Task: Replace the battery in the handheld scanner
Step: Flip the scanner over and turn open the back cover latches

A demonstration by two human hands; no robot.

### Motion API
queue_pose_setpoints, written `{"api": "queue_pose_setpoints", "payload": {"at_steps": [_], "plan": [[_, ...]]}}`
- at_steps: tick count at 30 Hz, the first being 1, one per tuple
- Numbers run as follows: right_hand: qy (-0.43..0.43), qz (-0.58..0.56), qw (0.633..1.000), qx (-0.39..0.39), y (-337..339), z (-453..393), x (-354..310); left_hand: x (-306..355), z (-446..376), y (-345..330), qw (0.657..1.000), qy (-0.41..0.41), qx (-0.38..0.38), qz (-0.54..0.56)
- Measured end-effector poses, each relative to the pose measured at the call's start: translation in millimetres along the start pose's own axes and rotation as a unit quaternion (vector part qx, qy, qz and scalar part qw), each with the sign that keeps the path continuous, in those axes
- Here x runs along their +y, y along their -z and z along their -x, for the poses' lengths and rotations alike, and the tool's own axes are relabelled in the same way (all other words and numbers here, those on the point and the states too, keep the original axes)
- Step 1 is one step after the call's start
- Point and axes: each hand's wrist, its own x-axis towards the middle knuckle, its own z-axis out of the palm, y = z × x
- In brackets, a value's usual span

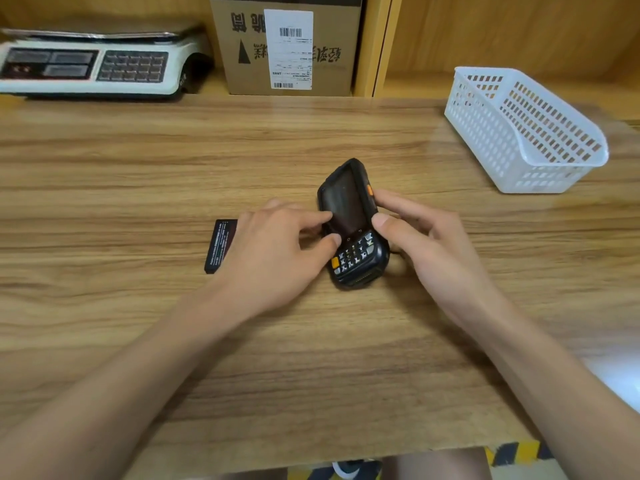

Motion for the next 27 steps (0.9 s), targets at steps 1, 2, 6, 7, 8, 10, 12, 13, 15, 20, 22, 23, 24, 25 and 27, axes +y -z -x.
{"api": "queue_pose_setpoints", "payload": {"at_steps": [1, 2, 6, 7, 8, 10, 12, 13, 15, 20, 22, 23, 24, 25, 27], "plan": [[0.007, 0.000, 1.000, -0.002, -1, 1, -1, 0, 0, 1, 1.000, 0.004, 0.000, 0.011], [0.011, 0.001, 1.000, -0.006, -2, 1, -1, 0, 0, 3, 1.000, 0.008, -0.002, 0.023], [0.008, 0.026, 0.999, -0.035, -7, 3, 1, 2, -1, 10, 0.994, 0.051, -0.034, 0.095], [0.012, 0.039, 0.998, -0.043, -9, 4, 1, 3, -1, 11, 0.992, 0.057, -0.037, 0.108], [0.020, 0.052, 0.997, -0.050, -11, 4, 1, 4, -1, 12, 0.990, 0.061, -0.038, 0.121], [0.035, 0.084, 0.994, -0.063, -16, 5, 1, 5, -1, 13, 0.987, 0.065, -0.039, 0.142], [0.045, 0.115, 0.990, -0.069, -18, 5, 2, 5, -2, 13, 0.982, 0.060, -0.037, 0.174], [0.052, 0.130, 0.988, -0.067, -18, 5, 3, 5, -4, 14, 0.978, 0.061, -0.033, 0.198], [0.063, 0.161, 0.983, -0.061, -19, 5, 6, 1, -7, 14, 0.969, 0.066, -0.023, 0.238], [0.064, 0.282, 0.952, -0.100, -19, 6, 11, -6, -8, 13, 0.964, 0.082, -0.030, 0.250], [0.067, 0.292, 0.950, -0.093, -18, 7, 11, -7, -8, 12, 0.973, 0.080, -0.028, 0.216], [0.064, 0.285, 0.952, -0.086, -17, 7, 11, -6, -7, 12, 0.976, 0.078, -0.023, 0.201], [0.060, 0.278, 0.955, -0.080, -15, 8, 10, -5, -7, 12, 0.980, 0.077, -0.019, 0.185], [0.059, 0.275, 0.957, -0.076, -13, 9, 9, -5, -6, 12, 0.983, 0.073, -0.012, 0.169], [0.061, 0.276, 0.956, -0.071, -10, 10, 8, -5, -3, 13, 0.989, 0.059, 0.001, 0.138]]}}
